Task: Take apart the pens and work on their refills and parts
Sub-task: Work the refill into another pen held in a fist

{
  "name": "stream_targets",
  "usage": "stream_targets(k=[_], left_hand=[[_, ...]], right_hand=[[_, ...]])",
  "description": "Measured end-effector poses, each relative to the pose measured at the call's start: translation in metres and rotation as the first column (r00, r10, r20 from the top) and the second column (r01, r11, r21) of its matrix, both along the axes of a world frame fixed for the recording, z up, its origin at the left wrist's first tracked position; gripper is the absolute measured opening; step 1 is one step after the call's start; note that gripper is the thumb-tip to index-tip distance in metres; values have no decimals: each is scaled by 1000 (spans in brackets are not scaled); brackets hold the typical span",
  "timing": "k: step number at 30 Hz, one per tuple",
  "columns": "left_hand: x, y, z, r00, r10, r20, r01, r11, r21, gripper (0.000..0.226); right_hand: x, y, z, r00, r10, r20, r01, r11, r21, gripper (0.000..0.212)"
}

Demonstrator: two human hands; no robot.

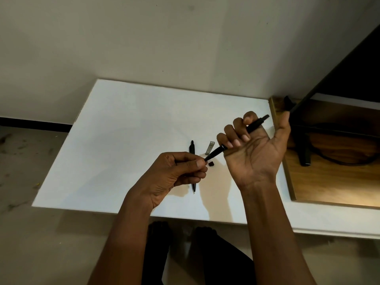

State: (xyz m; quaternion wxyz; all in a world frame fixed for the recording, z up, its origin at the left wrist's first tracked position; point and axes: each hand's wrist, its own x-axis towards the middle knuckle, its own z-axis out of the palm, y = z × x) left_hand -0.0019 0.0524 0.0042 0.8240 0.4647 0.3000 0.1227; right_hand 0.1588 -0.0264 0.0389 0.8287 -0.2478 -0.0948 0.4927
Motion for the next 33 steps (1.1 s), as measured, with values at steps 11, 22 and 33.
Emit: stream_targets(k=[11,22,33], left_hand=[[1,-1,1,1000,-13,-13,12,999,-39,25],[0,-2,0,994,-55,95,56,998,-14,23],[0,-2,-1,992,-48,113,51,998,-27,24]], right_hand=[[-3,-1,-3,984,-60,-169,61,998,-2,64],[1,-3,-5,966,-93,-241,121,987,102,56],[-3,-1,0,972,-79,-221,100,991,86,67]])
